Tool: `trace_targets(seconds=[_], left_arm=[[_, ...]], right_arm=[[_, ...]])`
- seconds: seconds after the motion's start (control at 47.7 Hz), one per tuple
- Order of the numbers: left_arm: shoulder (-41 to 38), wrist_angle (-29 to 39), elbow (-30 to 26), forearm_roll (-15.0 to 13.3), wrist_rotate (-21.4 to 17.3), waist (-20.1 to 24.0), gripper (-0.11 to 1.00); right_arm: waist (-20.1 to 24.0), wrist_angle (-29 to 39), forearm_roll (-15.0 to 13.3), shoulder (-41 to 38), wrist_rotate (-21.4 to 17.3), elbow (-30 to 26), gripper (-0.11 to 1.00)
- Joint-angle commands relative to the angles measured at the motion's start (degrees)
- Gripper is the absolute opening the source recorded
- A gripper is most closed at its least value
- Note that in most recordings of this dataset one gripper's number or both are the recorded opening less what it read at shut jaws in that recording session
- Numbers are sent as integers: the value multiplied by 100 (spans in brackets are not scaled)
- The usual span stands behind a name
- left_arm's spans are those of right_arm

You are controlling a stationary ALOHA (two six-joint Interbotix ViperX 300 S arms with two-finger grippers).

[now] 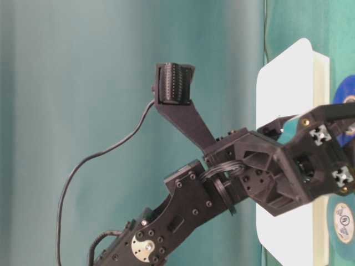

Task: Pick up the tape from a random location and place it into the white case.
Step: 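Lower the left gripper and close it on the blue tape roll's rim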

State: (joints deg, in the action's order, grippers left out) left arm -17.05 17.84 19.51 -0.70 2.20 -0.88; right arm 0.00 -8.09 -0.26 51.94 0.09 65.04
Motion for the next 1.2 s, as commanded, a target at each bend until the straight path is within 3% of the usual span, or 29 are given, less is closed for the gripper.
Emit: trace_targets(seconds=[0.0,0.336,0.566,1.174], left_arm=[[105,-9,-53,9,18,9,96],[105,123,-79,26,0,-9,85],[114,272,-97,35,-18,-9,26],[149,272,-123,44,-35,-9,25]], right_arm=[[9,-26,-9,-26,9,-123,0],[0,-26,-9,-35,9,-114,0],[0,-26,-9,-70,9,-114,0],[0,-44,-9,-79,9,-114,0]])
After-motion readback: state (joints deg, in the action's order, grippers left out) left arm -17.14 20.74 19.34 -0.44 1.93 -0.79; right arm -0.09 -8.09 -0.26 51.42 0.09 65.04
